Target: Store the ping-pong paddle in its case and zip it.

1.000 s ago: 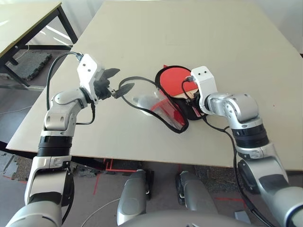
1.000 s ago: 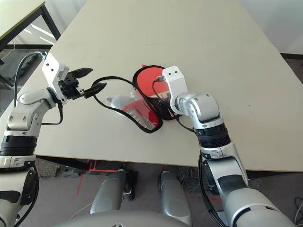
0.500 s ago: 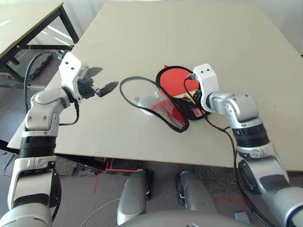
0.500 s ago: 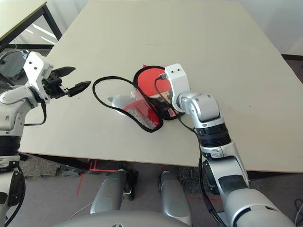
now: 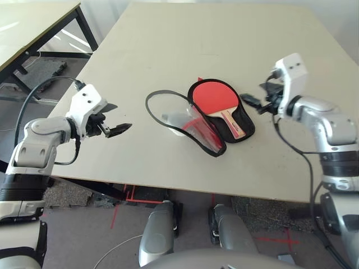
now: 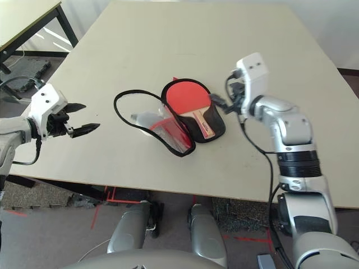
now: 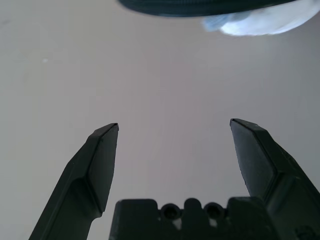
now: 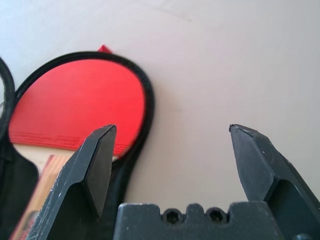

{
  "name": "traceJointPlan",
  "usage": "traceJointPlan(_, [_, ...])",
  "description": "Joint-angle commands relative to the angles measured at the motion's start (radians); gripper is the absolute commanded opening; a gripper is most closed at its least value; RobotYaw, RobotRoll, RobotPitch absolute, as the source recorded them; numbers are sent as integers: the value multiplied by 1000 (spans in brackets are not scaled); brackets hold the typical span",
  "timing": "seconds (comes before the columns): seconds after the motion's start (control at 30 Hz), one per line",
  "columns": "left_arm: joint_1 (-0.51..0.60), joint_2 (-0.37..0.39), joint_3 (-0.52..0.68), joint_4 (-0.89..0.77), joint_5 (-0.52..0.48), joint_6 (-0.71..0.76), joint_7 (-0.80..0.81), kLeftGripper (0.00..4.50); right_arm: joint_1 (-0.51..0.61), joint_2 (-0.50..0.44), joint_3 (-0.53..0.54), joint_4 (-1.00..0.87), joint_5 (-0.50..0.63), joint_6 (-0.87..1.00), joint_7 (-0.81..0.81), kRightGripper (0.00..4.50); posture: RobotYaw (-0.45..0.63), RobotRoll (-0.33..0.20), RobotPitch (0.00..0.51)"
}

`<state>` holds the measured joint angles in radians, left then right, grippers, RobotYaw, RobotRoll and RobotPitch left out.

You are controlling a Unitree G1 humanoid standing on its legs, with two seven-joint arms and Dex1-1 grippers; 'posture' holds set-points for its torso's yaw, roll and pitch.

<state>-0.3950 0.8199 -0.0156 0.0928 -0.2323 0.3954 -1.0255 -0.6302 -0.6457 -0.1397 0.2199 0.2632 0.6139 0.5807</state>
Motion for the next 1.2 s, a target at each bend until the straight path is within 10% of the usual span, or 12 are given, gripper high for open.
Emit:
traceJointPlan(0.03, [-42, -69, -54, -36, -29, 45, -18, 4500, 20, -34, -62, 13, 70, 47, 72, 4465, 87, 0, 117])
traceJointPlan(0.8, [-453, -591, -155, 330, 1, -164, 31, 4500, 319, 6, -221, -213, 351, 374, 85, 4465, -23, 0, 128])
traceJointPlan(1.2, [-412, -481, -123, 337, -2, -147, -19, 4500, 324, 101, -164, -221, 368, 371, 53, 4465, 12, 0, 132])
